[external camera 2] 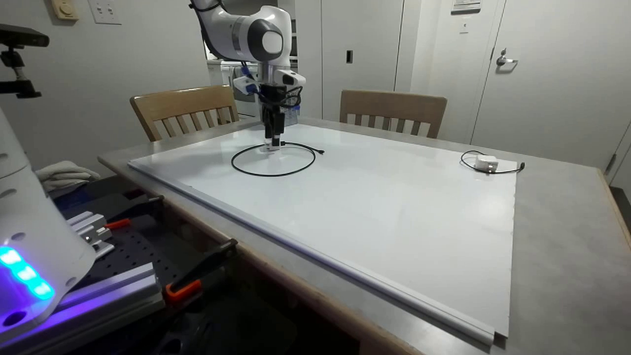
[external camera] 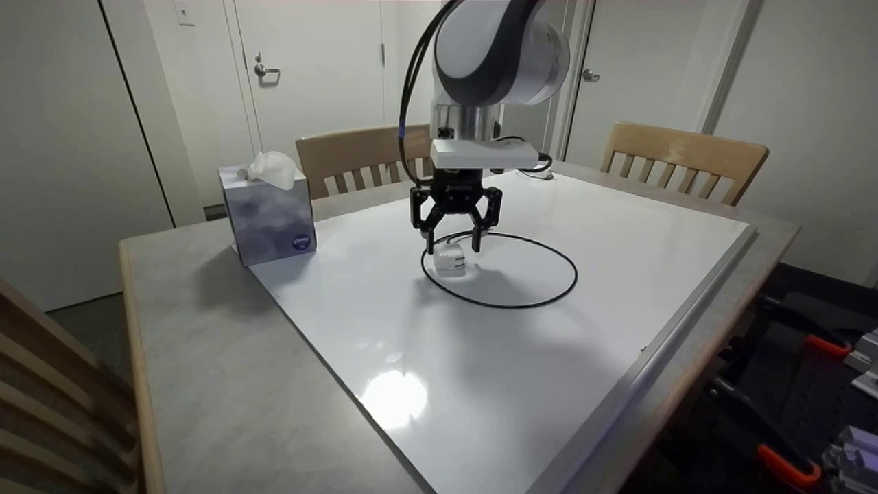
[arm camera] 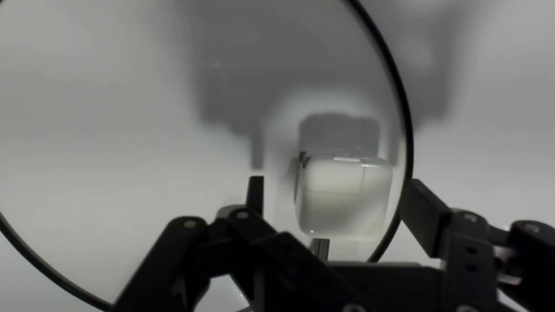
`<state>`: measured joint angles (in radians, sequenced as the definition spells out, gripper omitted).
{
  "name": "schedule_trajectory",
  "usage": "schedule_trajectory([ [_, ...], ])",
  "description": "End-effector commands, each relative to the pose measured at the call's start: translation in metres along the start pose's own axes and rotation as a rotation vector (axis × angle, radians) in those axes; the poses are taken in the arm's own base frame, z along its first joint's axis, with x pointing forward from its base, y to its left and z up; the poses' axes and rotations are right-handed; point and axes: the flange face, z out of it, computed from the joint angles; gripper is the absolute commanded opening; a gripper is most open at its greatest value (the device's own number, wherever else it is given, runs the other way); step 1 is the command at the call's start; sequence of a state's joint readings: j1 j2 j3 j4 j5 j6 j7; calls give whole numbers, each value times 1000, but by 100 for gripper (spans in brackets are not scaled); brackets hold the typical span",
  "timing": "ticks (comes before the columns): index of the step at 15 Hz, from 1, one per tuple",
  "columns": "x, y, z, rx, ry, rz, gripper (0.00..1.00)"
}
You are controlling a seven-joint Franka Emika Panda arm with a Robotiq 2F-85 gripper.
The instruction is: Lay the charger across the board
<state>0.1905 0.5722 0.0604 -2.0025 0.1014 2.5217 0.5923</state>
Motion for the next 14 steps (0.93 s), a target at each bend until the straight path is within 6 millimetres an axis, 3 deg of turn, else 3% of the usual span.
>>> schedule_trajectory([
  [1, 3, 5, 6, 22, -25, 4, 81],
  [4, 4, 8, 11, 33, -36, 11, 91],
  [5, 4, 8, 13, 38, -39, 14, 83],
  [6, 4, 8, 14, 43, -41, 15, 62],
  [8, 5, 9, 13, 47, -43, 19, 57],
  [12, 6, 9, 9, 47, -35, 24, 29],
  [14, 7, 8, 6, 42, -26, 17, 26],
])
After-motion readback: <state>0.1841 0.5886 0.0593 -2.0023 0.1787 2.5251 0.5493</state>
